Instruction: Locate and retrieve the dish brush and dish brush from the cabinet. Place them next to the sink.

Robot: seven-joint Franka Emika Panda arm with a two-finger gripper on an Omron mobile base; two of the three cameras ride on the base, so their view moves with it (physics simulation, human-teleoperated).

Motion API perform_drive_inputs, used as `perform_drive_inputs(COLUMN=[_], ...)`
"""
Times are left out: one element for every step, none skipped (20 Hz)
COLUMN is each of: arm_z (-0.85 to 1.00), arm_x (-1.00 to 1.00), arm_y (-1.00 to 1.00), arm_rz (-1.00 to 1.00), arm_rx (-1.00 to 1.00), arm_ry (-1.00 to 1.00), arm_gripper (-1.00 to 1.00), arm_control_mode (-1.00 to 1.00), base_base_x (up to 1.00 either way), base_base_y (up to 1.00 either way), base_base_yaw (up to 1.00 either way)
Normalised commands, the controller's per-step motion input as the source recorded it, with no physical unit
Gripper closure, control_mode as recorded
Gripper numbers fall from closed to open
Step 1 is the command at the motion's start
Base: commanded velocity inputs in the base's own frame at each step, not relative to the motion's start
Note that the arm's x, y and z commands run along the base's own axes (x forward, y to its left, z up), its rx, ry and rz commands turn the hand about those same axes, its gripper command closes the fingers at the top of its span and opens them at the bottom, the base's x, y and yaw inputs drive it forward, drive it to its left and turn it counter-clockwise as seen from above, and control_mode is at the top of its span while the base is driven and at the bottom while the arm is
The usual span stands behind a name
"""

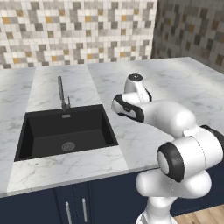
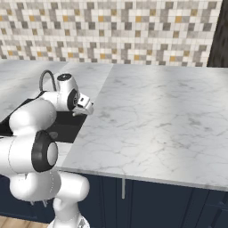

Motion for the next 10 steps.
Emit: perform_drive_inputs(arm_z=[-0.19,-0.20,-0.29,-0.37,-0.41,-0.46,-0.48,-0.50,-0.54,-0.52], arm_x=[0.30,0.31,0.33,0.24,0.13,0.08,0.05,0.08,0.11,0.15], arm_y=[-0.13,-0.13,-0.11,-0.13,-0.11,-0.06,-0.04,-0.01,-0.01,0.00], arm_rz=[-0.01,-0.01,-0.02,-0.03,-0.04,-0.04,-0.04,-0.04,-0.04,-0.04], arm_rx=[-0.02,-0.01,-0.01,0.00,0.00,0.00,0.00,0.00,0.00,-0.01], arm_ry=[-0.04,-0.03,-0.03,-0.03,0.00,0.00,0.00,-0.03,-0.04,-0.07], arm_gripper=[1.00,1.00,1.00,1.00,1.00,1.00,1.00,1.00,1.00,1.00], arm_control_mode=[-1.00,-1.00,-1.00,-1.00,-1.00,-1.00,-1.00,-1.00,-1.00,-1.00], base_base_x=[0.00,0.00,0.00,0.00,0.00,0.00,0.00,0.00,0.00,0.00], base_base_y=[0.00,0.00,0.00,0.00,0.00,0.00,0.00,0.00,0.00,0.00], base_base_yaw=[0.00,0.00,0.00,0.00,0.00,0.00,0.00,0.00,0.00,0.00])
